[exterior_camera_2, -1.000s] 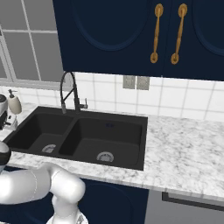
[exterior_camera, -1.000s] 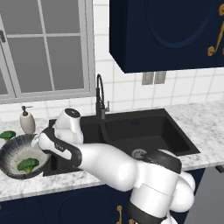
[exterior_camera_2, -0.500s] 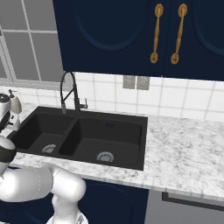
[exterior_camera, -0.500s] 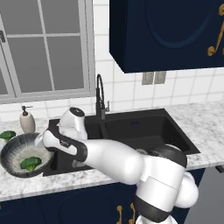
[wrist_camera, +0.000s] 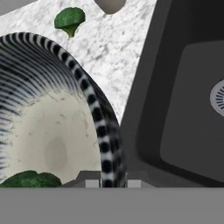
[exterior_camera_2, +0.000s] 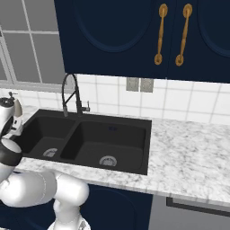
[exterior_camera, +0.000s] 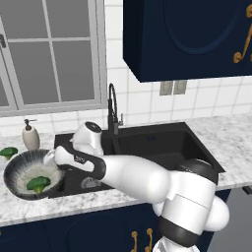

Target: Pick the broccoli from the sink and place it in the bowl. Then pick the bowl and place it in the microwave. Then close the microwave door and press the start button.

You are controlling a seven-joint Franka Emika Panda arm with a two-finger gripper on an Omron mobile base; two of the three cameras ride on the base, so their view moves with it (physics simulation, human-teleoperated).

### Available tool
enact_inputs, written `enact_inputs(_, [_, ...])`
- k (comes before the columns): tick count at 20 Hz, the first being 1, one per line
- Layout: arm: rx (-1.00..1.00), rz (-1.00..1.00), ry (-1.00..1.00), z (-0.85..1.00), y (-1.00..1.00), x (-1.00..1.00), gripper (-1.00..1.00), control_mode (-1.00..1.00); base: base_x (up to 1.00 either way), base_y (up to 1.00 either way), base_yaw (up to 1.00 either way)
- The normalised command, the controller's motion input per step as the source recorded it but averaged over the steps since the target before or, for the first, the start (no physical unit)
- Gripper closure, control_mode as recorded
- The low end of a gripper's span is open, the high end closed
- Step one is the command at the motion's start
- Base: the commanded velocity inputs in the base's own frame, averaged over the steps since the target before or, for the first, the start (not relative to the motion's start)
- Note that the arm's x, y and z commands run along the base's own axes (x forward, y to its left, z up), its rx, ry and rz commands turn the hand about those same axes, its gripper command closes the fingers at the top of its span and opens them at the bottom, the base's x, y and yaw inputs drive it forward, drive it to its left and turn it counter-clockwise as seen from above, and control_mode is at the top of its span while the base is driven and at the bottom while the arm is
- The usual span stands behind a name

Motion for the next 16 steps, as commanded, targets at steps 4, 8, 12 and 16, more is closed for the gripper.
enact_inputs(4, [0.03,0.0,0.0,0.0,-0.16,-0.11,1.0,-1.0,0.0,0.0,0.0])
enact_inputs(8, [0.05,0.0,0.0,0.0,-0.2,-0.12,1.0,-1.0,0.0,0.0,0.0])
enact_inputs(12, [0.04,0.0,0.0,0.0,-0.16,-0.08,1.0,-1.0,0.0,0.0,0.0])
enact_inputs(16, [0.04,0.0,0.0,0.0,-0.15,-0.07,1.0,-1.0,0.0,0.0,0.0])
